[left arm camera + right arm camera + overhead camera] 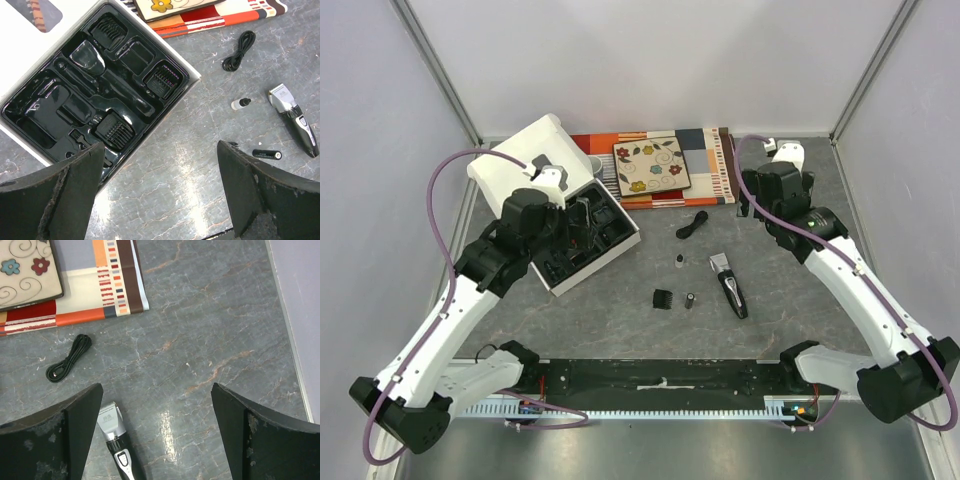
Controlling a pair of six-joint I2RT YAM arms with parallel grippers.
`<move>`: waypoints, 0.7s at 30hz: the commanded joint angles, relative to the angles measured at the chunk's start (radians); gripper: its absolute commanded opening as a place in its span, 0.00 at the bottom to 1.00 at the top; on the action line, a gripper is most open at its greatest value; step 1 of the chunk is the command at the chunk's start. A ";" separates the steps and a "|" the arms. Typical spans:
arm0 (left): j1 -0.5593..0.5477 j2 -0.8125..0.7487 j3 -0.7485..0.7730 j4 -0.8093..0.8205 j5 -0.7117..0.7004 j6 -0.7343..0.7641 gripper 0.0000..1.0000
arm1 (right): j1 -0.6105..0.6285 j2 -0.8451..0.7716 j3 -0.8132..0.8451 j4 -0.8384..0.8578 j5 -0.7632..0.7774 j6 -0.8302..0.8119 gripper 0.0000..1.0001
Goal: Sort the hair-cutting tools
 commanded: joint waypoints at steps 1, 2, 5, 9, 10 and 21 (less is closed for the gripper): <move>0.000 -0.028 0.010 -0.008 0.012 0.005 1.00 | 0.010 0.004 0.077 -0.012 0.029 -0.053 0.98; 0.000 -0.014 0.013 -0.013 0.014 0.002 1.00 | 0.009 0.004 0.077 -0.016 0.035 -0.057 0.98; 0.000 0.009 0.021 -0.051 0.000 -0.028 0.96 | 0.008 0.008 0.062 -0.016 -0.003 -0.088 0.98; 0.000 0.001 0.007 -0.071 -0.069 -0.097 0.95 | 0.010 0.065 0.091 -0.022 -0.162 -0.112 0.98; 0.000 -0.005 0.004 -0.080 -0.090 -0.134 0.95 | 0.019 0.077 0.103 -0.028 -0.181 -0.114 0.98; 0.018 -0.036 -0.073 -0.095 -0.222 -0.271 0.60 | 0.105 0.325 0.233 0.045 -0.451 -0.126 0.97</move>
